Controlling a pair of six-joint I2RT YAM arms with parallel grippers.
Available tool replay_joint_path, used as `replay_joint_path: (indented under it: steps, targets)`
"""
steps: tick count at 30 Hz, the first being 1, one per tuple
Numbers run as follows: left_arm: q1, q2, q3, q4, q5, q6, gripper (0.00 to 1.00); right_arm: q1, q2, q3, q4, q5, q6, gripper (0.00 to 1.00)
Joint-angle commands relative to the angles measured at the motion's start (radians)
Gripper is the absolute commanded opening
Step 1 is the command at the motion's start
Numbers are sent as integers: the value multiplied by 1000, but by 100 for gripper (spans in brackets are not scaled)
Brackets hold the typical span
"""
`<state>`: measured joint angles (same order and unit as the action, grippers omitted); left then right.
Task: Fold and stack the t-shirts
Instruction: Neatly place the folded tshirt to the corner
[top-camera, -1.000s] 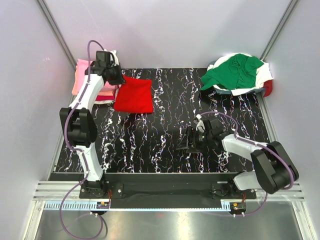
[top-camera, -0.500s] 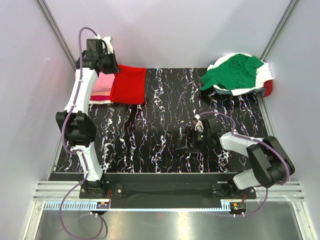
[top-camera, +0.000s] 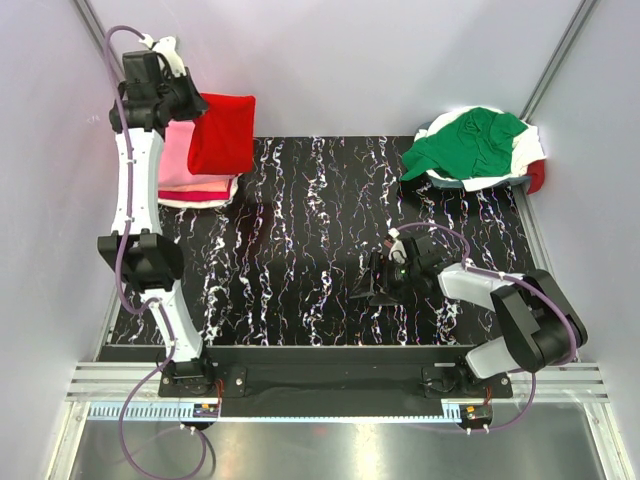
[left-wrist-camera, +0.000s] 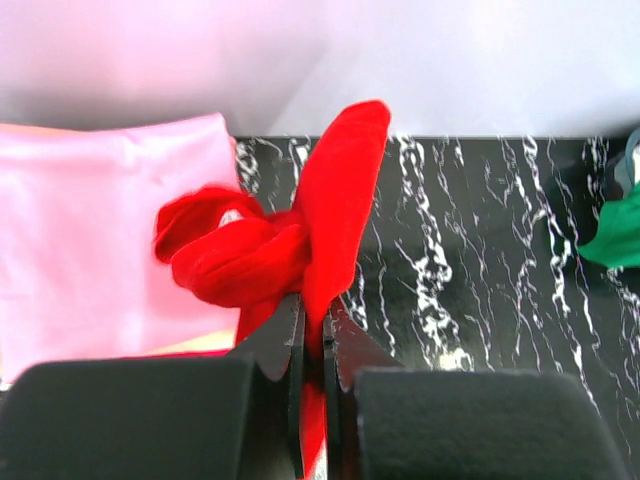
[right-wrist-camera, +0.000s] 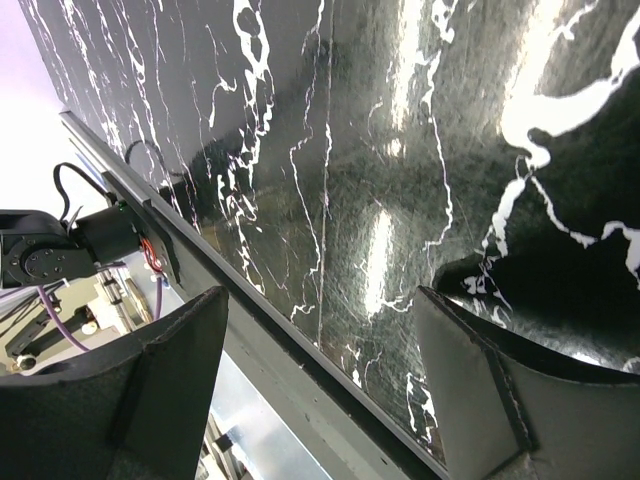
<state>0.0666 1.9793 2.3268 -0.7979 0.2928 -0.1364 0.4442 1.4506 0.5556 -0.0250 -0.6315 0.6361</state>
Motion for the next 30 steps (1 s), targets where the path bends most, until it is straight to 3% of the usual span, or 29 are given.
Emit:
replay_joint_path:
  steps: [1,11,30]
  targets:
    - [32,24,86,52,68,-22,0,-2,13,38,48,-20,-4,81]
    - [45,-37,6,91,178,-13,0,-2,30,44,53,-31,-4,81]
    - [190,165,183,81,266,-28,0,-2,80,67,48,-56,-9,82]
